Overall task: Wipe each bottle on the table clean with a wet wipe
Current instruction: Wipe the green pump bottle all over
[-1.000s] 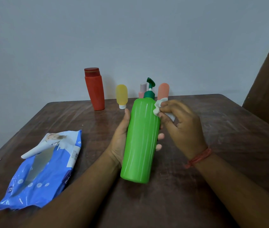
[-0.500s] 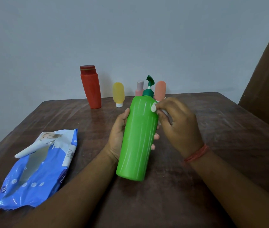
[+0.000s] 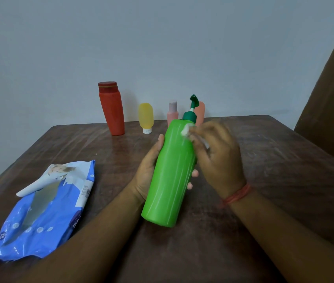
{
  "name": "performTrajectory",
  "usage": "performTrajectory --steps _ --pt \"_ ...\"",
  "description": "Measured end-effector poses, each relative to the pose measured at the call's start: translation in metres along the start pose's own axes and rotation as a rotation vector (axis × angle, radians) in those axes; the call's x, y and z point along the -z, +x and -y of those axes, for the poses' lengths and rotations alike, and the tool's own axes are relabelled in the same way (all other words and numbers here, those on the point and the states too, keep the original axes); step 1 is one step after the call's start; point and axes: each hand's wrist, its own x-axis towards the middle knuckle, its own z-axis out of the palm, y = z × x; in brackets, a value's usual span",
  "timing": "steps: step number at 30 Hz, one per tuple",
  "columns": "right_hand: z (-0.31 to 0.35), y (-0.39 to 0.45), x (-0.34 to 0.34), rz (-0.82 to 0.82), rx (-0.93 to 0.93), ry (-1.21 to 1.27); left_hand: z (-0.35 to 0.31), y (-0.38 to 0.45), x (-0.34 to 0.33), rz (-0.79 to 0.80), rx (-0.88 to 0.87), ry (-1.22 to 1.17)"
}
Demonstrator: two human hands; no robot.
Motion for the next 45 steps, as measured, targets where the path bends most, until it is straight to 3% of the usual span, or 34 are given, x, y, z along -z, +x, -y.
performTrajectory --steps 2,6,9,14,20,24,28,32,36,41,45 --pt "-0.002 -0.001 0.001 0.088 0.155 -0.044 -0.001 -0.001 0.0 -0.022 -0.028 0.003" --pt "-0.012 0.0 0.0 0.077 0.077 -0.076 -0.003 -0.001 0.002 -0.026 -0.026 0.021" --pt "-0.01 -0.003 0.003 0.136 0.175 -0.06 -0.003 -0.001 0.002 -0.041 -0.044 -0.003" --pt "-0.017 0.0 0.001 0.022 0.016 -0.089 -0.002 0.0 0.003 -0.022 -0.024 0.022" --pt "-0.01 -0.004 0.002 0.084 0.1 -0.128 -0.003 -0.001 0.002 -0.046 -0.033 0.013" --pt "-0.007 0.002 0.004 0.018 -0.026 -0.077 -0.001 0.0 0.002 -0.051 -0.028 0.026" --pt "-0.001 0.001 0.005 0.109 0.088 -0.066 0.0 0.001 0.004 -0.037 -0.038 0.019" --pt "-0.007 0.009 0.007 0.045 0.04 -0.099 0.001 0.002 0.003 -0.024 -0.018 0.046" --pt "0.0 0.005 0.006 0.153 0.164 -0.099 0.002 0.001 0.002 -0.042 -0.06 0.054" --pt "-0.004 0.014 0.01 0.009 -0.006 -0.102 0.004 0.003 0.0 -0.068 -0.027 0.098" --pt "-0.003 0.01 0.011 0.095 0.103 -0.078 0.004 0.003 0.001 -0.088 -0.055 0.125"
